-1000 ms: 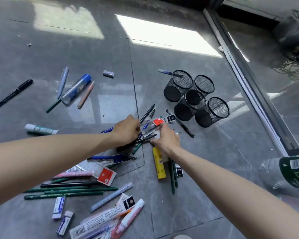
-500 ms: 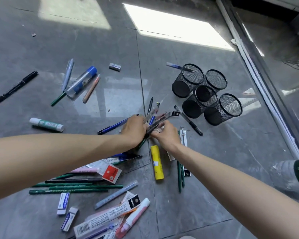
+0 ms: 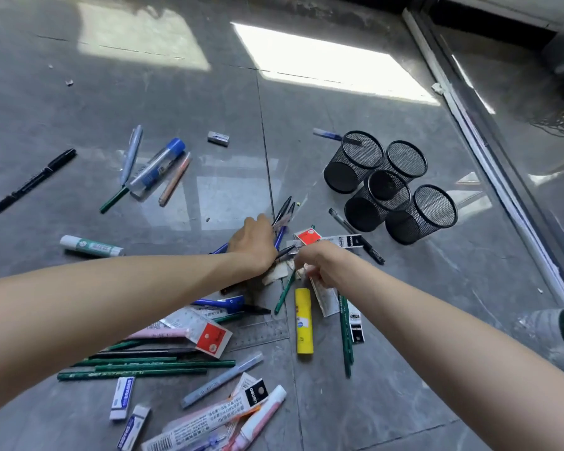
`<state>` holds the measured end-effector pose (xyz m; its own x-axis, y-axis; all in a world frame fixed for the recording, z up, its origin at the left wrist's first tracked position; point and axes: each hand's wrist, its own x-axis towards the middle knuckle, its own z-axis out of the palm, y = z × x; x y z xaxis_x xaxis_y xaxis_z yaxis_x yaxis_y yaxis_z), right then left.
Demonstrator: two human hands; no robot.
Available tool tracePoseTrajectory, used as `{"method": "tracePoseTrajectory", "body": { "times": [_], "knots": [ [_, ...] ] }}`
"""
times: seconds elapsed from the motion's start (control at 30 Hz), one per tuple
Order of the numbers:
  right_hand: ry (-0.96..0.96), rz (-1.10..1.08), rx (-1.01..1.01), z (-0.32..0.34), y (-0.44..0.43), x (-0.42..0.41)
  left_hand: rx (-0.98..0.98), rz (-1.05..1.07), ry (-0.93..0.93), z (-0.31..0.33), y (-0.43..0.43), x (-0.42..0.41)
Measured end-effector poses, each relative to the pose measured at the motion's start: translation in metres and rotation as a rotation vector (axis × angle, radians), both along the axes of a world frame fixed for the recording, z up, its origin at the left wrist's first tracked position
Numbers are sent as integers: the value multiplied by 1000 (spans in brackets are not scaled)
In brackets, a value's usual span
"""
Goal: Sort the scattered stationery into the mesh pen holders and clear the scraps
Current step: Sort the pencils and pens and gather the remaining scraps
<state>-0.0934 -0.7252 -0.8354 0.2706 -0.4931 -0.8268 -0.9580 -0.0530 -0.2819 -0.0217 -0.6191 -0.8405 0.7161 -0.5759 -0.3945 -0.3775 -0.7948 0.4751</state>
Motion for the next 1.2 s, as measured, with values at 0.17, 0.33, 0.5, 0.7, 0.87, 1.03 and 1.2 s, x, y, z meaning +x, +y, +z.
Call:
{"method": "tracePoseTrajectory", "body": {
  "times": [0.17,0.33,0.5,0.7,0.87,1.03,1.2],
  "knots": [
    [-172,-397,71,-3,-8,7,13,121,-16,-1,-10,1],
    [-309,-444,24,-20,-15,-5,119,24,-53,-3,-20,5],
    [-289,-607,-125,-30,-13,-11,59,91,104,4,-14,21],
    [-284,-653,-193,-26,-14,-15,-64,-40,142,5,-12,24],
    [-266,-547,-247,-25,-12,-8,116,-250,-39,4,-23,3],
    [-172,-359,-349,-23,-13,-13,118,-276,-53,6,-24,0],
    [-278,-357,-394,-16,-19,-15,-4,-145,142,20,-12,20]
  ]
}}
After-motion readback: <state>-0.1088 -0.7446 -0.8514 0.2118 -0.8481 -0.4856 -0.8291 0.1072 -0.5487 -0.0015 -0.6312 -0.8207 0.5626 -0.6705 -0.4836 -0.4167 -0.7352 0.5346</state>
